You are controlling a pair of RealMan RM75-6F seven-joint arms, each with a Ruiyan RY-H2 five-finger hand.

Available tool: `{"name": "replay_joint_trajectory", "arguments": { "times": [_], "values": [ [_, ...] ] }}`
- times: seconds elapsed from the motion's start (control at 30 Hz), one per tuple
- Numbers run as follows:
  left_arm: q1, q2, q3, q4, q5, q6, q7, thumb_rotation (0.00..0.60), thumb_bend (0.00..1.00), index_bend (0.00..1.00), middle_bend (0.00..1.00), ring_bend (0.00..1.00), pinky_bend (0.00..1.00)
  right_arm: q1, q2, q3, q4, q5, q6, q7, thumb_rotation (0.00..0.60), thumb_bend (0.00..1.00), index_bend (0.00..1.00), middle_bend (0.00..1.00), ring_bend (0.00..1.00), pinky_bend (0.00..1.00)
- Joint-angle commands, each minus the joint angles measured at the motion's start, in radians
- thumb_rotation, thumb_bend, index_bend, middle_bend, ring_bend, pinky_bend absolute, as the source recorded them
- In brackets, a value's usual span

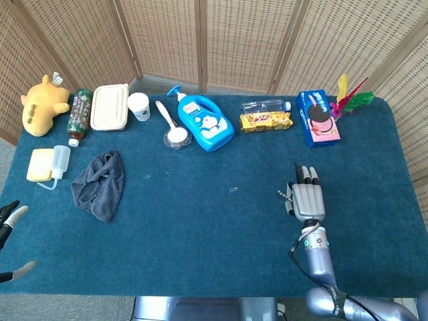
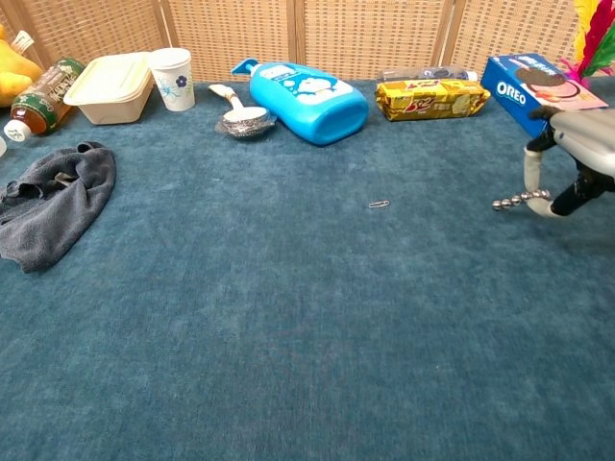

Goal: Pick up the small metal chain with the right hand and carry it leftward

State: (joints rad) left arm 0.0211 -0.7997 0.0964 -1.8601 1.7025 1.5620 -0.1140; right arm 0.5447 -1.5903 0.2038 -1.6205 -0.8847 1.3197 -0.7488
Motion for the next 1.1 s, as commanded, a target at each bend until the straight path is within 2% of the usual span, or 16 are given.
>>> {"name": "replay_joint_trajectory", "arguments": {
  "times": [0.03,0.57,0.77,1.1],
  "values": [
    [0.0,0.002,0.001,0.001,0.001,0.001,-0.005,0.6,0.2,0.0,0.0,0.0,0.07,0.011,0.003,0.004,-0.035,-0.007,0.024,-0.041,0.6,0.51,0.58,0.0,0.0,0.0],
    [0.003,0.013,0.005,0.011,0.01,0.012,-0.04,0.6,0.2,0.0,0.0,0.0,0.07,0.071,-0.011,0.037,-0.164,0.013,0.095,-0.211,0.6,0.51,0.59,0.0,0.0,0.0],
    [0.003,0.016,0.006,0.019,0.01,0.012,-0.056,0.6,0.2,0.0,0.0,0.0,0.07,0.115,-0.046,0.052,-0.205,0.018,0.102,-0.267,0.6,0.51,0.59,0.0,0.0,0.0],
    [-0.002,0.017,0.003,0.021,0.001,0.004,-0.065,0.6,0.2,0.0,0.0,0.0,0.07,0.194,-0.137,0.076,-0.175,0.065,0.102,-0.354,0.6,0.51,0.59,0.0,0.0,0.0]
  ]
}}
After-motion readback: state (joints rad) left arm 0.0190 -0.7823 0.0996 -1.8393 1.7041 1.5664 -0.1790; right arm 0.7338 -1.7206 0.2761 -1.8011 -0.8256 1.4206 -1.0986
